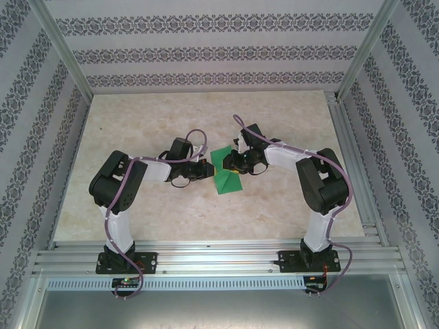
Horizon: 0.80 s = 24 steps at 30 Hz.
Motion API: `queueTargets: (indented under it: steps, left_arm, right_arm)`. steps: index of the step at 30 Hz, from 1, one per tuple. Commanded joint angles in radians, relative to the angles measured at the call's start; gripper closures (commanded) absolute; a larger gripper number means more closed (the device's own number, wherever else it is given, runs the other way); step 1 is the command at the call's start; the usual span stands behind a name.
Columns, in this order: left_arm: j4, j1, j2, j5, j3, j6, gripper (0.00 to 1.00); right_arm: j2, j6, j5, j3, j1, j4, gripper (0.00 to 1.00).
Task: Fold a paper plane with a square sheet of paper (fold left side to right side)
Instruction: Turn over the paper at the center of the table.
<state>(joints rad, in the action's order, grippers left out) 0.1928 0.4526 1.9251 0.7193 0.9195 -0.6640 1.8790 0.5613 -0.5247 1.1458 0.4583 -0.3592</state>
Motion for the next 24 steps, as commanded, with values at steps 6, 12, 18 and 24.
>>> queueTargets:
  steps: [6,12,18,24]
  left_arm:
    - [0.032,-0.023,-0.048,-0.033,0.001,0.015,0.72]
    - [0.18,-0.103,-0.211,0.029,-0.124,-0.049,0.38]
    - [0.36,-0.12,-0.316,0.145,-0.186,-0.234,0.15]
    - [0.58,-0.108,-0.329,0.204,-0.189,-0.452,0.07]
  right_arm:
    - [-0.037,-0.01,0.021,0.015,0.0,-0.015,0.93]
    - [-0.136,0.009,-0.004,-0.002,-0.026,-0.021,1.0]
    - [-0.257,0.083,-0.092,-0.033,-0.072,0.042,1.0]
    - [-0.333,0.169,-0.164,-0.035,-0.087,0.128,1.0]
